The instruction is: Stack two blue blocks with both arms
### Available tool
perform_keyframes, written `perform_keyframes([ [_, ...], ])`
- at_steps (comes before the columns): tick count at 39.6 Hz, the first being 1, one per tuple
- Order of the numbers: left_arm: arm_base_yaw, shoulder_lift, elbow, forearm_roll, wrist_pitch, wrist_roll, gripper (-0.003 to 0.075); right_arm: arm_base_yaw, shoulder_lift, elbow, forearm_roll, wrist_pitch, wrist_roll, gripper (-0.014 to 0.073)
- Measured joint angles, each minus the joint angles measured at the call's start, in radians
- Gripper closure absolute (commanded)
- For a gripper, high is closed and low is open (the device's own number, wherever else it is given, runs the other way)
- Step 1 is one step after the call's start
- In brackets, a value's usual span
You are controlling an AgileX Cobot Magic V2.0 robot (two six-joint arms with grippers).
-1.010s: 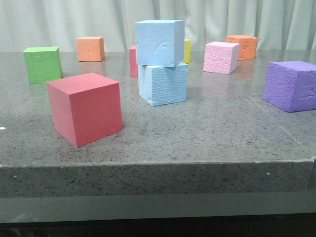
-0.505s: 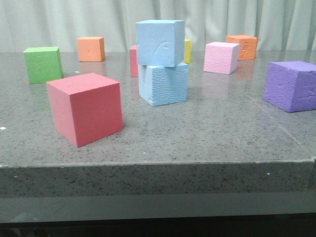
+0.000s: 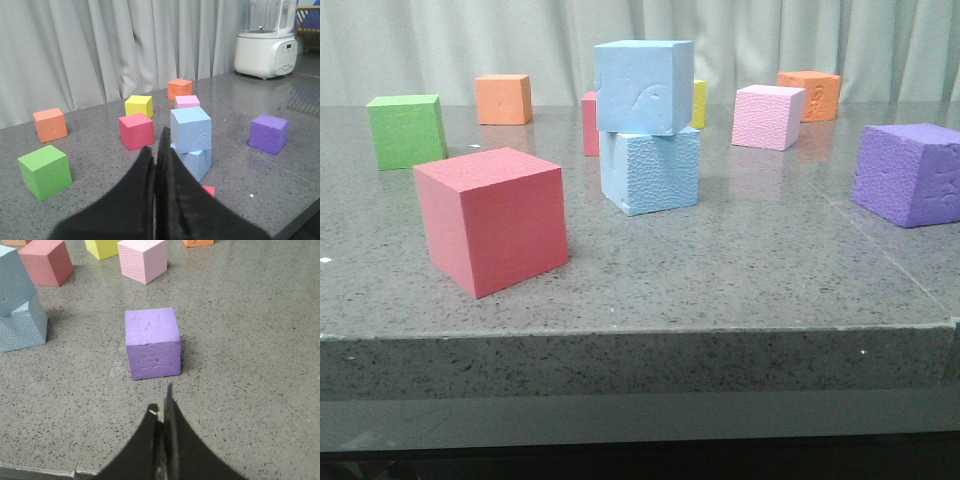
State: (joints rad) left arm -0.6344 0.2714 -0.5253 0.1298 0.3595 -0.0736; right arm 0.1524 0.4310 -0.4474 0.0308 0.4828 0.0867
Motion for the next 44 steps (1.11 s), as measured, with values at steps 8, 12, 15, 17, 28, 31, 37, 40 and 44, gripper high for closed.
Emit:
perform_keyframes([
  [8, 0.0, 0.0, 0.0, 0.0, 0.0, 0.0, 0.0741, 0.0, 0.0, 0.0, 0.0, 0.0, 0.0, 0.066],
  [12, 0.0, 0.0, 0.0, 0.0, -0.002, 0.0, 0.0741, 0.0, 0.0, 0.0, 0.0, 0.0, 0.0, 0.066],
  [15, 0.0, 0.0, 0.0, 0.0, -0.002, 0.0, 0.0741, 0.0, 0.0, 0.0, 0.0, 0.0, 0.0, 0.066],
  [17, 0.0, -0.002, 0.004, 0.0, -0.002, 0.0, 0.0741, 0.0, 0.0, 0.0, 0.0, 0.0, 0.0, 0.066],
  [28, 0.072, -0.143, 0.143, -0.028, -0.064, 0.0, 0.0741, 0.0, 0.0, 0.0, 0.0, 0.0, 0.0, 0.066],
  [31, 0.128, -0.205, 0.198, -0.052, -0.075, 0.0, 0.0741, 0.0, 0.0, 0.0, 0.0, 0.0, 0.0, 0.066],
  [37, 0.275, -0.277, 0.291, -0.096, -0.087, 0.0, 0.0741, 0.0, 0.0, 0.0, 0.0, 0.0, 0.0, 0.066],
  [40, 0.352, -0.277, 0.331, -0.124, -0.091, 0.0, 0.0741, 0.0, 0.0, 0.0, 0.0, -0.002, 0.0, 0.066],
  [44, 0.451, -0.277, 0.384, -0.17, -0.113, 0.0, 0.0741, 0.0, -0.001, 0.0, 0.0, -0.002, 0.0, 0.066],
])
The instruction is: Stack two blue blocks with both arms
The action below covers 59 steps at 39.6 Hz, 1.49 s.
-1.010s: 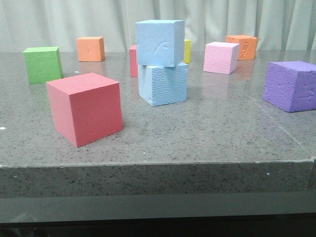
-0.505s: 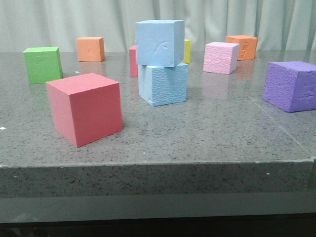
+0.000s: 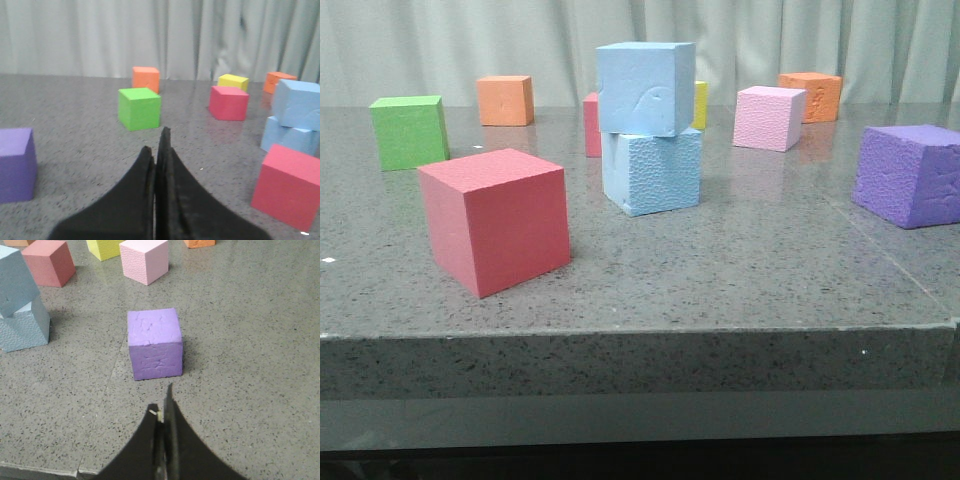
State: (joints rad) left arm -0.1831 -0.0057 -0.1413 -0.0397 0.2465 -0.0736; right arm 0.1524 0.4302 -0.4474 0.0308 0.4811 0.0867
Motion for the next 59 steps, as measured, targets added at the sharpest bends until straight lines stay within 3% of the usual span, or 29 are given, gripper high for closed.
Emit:
perform_keyframes([
  [8, 0.14, 0.0, 0.119, -0.055, -0.101, 0.0, 0.0741, 0.0, 0.0, 0.0, 0.0, 0.0, 0.0, 0.066],
  [16, 0.205, 0.0, 0.146, -0.057, -0.121, 0.0, 0.0741, 0.0, 0.0, 0.0, 0.0, 0.0, 0.0, 0.066],
  [59, 0.216, 0.0, 0.146, -0.055, -0.123, 0.0, 0.0741, 0.0, 0.0, 0.0, 0.0, 0.0, 0.0, 0.066],
])
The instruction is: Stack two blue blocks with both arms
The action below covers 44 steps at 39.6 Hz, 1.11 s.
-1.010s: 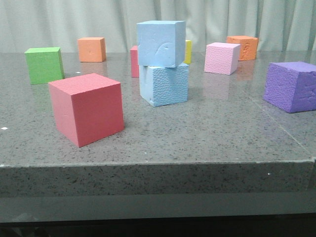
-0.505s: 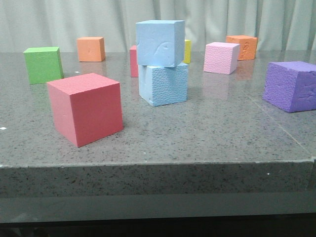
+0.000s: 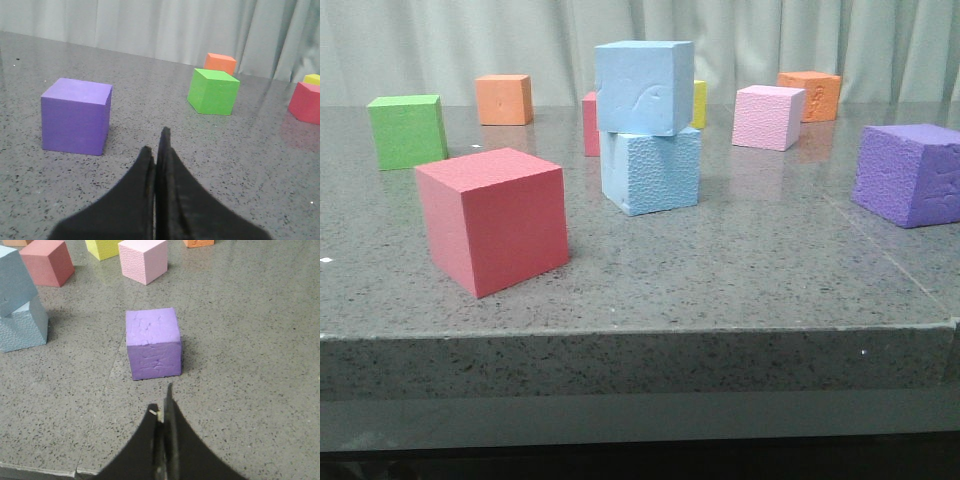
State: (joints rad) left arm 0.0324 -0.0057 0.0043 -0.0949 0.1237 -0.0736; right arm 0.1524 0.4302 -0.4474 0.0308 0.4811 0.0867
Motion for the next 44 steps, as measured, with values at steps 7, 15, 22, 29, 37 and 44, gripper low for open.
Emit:
perform_keyframes([
  [7, 0.0, 0.0, 0.0, 0.0, 0.0, 0.0, 0.0741, 0.0, 0.0, 0.0, 0.0, 0.0, 0.0, 0.066],
  [15, 0.0, 0.0, 0.0, 0.0, 0.0, 0.0, 0.0741, 0.0, -0.004, 0.036, -0.019, -0.042, 0.0, 0.066],
  [22, 0.0, 0.0, 0.0, 0.0, 0.0, 0.0, 0.0741, -0.054, -0.105, 0.154, -0.04, -0.184, -0.019, 0.066],
  [29, 0.0, 0.0, 0.0, 0.0, 0.0, 0.0, 0.0741, -0.113, -0.263, 0.289, -0.042, -0.241, -0.032, 0.066],
  [37, 0.0, 0.0, 0.0, 0.0, 0.0, 0.0, 0.0741, -0.125, -0.41, 0.409, -0.024, -0.226, -0.037, 0.066],
  [44, 0.0, 0.0, 0.001, 0.0, 0.0, 0.0, 0.0741, -0.125, -0.438, 0.47, 0.011, -0.224, -0.043, 0.066],
])
